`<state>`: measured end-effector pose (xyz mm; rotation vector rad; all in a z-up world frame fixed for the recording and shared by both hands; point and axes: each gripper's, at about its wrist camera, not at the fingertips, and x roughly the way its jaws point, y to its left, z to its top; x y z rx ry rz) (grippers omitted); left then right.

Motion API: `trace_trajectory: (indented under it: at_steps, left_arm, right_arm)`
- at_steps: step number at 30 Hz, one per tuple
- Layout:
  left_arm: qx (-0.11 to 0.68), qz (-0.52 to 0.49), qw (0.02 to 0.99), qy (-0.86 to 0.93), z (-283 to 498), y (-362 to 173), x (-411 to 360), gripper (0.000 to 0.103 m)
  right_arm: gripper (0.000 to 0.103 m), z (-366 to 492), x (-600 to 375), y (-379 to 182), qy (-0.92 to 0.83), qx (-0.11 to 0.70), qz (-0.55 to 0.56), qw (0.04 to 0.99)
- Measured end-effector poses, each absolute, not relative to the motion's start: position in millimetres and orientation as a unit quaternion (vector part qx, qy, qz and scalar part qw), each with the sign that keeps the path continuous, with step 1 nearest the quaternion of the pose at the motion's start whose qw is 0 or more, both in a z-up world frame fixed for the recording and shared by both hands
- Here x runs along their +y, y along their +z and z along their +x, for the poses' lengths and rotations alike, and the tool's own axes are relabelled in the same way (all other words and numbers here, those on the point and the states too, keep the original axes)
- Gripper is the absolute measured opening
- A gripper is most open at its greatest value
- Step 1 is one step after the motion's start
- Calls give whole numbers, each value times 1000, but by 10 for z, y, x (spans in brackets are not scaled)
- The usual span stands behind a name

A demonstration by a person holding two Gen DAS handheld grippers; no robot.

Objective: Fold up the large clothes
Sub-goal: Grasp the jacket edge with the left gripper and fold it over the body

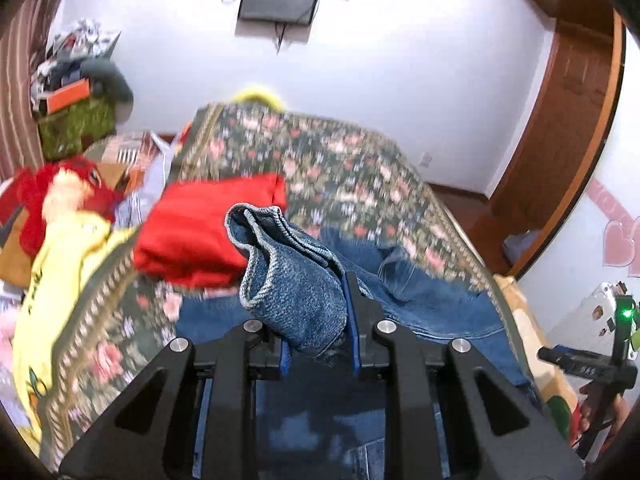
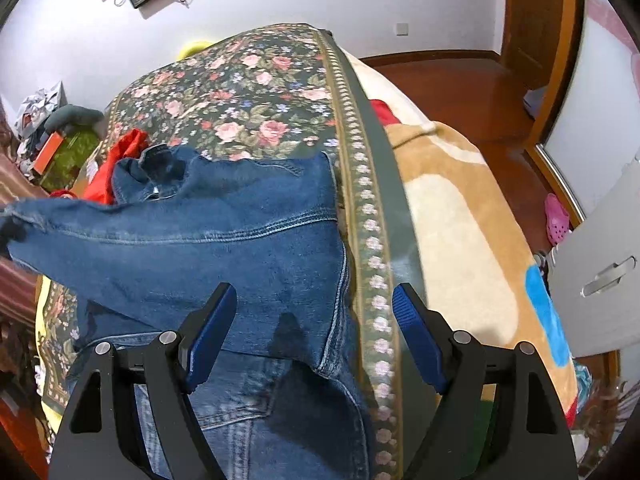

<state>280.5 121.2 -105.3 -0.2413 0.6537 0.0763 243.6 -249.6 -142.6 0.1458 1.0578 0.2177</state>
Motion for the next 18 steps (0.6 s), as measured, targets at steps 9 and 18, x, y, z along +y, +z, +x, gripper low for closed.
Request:
trace_trajectory:
  at_steps: [9, 18]
  left_arm:
    - [408, -103, 902, 99, 2709, -1751, 1543, 25]
    - [505, -85, 847, 142, 2469, -2519, 1761, 70]
  right_arm:
    - [77, 2424, -2223, -1601, 120, 526, 34, 842]
    - [77, 2420, -2119, -1838, 113, 554, -12, 825]
